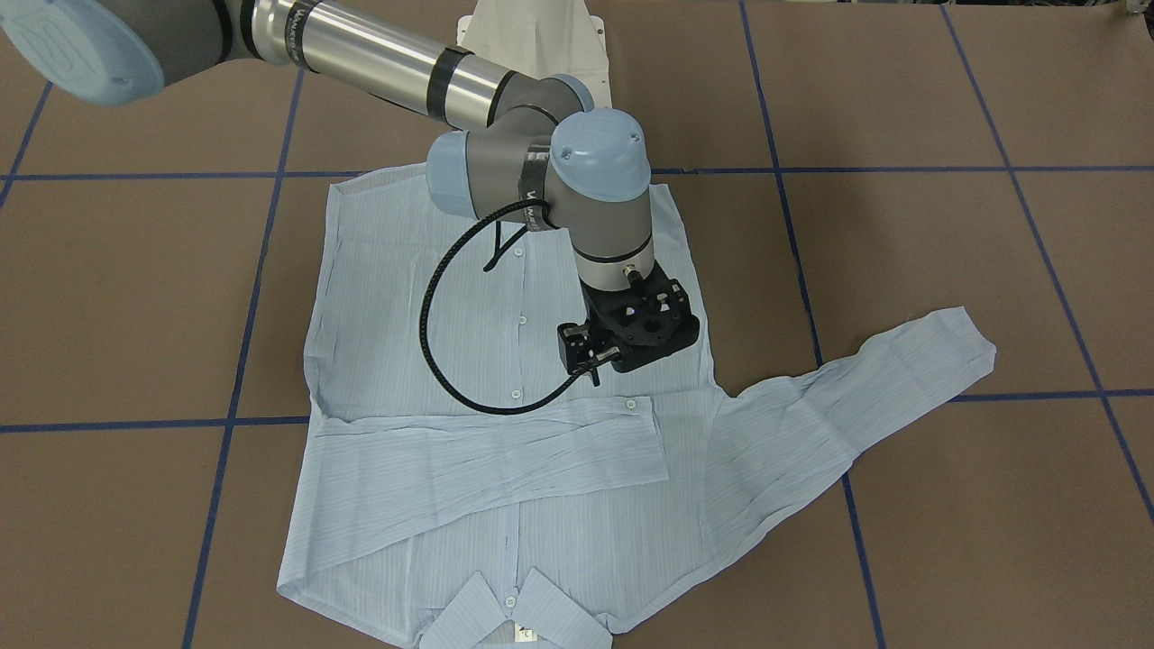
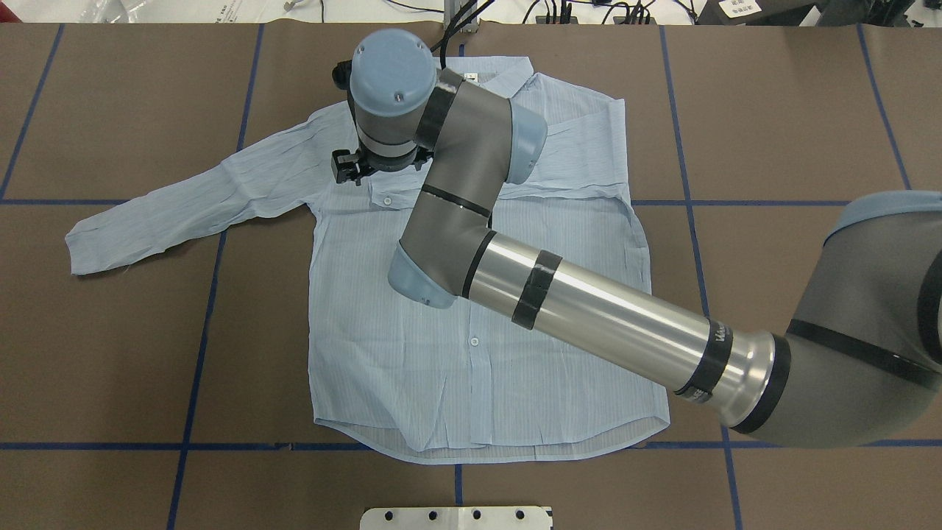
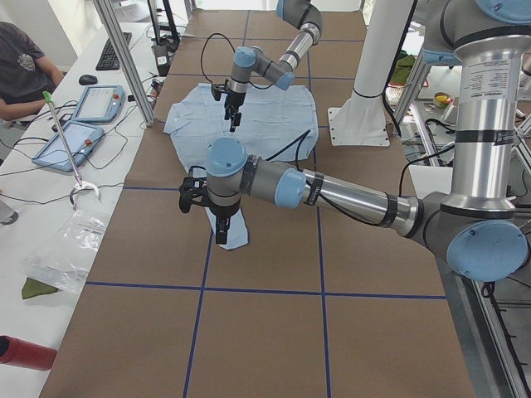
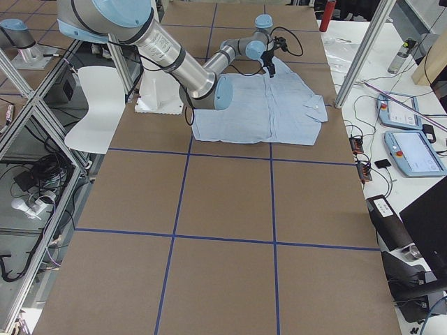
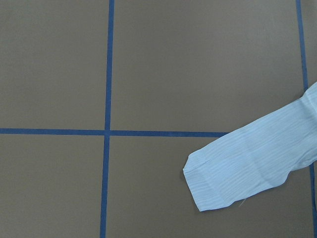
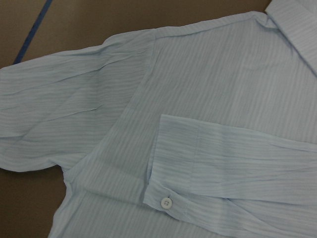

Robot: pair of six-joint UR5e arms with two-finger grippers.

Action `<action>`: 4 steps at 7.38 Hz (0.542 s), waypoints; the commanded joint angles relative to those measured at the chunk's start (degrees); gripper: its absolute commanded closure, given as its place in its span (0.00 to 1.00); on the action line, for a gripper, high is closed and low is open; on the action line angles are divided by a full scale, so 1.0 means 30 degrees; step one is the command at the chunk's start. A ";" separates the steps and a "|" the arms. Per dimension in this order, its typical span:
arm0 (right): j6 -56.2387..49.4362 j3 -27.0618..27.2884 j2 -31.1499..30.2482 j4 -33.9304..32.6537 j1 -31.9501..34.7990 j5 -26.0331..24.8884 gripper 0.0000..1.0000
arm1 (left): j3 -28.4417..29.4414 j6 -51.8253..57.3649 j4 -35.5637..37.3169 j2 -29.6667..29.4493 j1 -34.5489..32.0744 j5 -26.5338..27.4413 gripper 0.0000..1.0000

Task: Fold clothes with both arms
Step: 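Carry the held sleeve across the shirt toward the collar with the right gripper, then release the sleeve and lift the right gripper while the left reaches the other cuff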

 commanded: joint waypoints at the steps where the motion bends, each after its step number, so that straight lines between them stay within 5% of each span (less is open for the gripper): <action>1: 0.1007 0.2231 -0.1449 -0.3315 0.2356 0.3288 0.00 | -0.0115 -0.6565 -0.5420 0.1547 0.2905 0.1370 0.01; 3: 0.0141 0.7931 -0.7585 -0.3591 0.4787 0.5462 0.00 | -0.0057 -1.2197 -1.0410 0.3161 0.6629 0.3450 0.01; 4: -0.0446 0.8769 -0.8804 -0.3968 0.5959 0.6660 0.00 | 0.0059 -1.3787 -1.1446 0.3516 0.7980 0.4649 0.01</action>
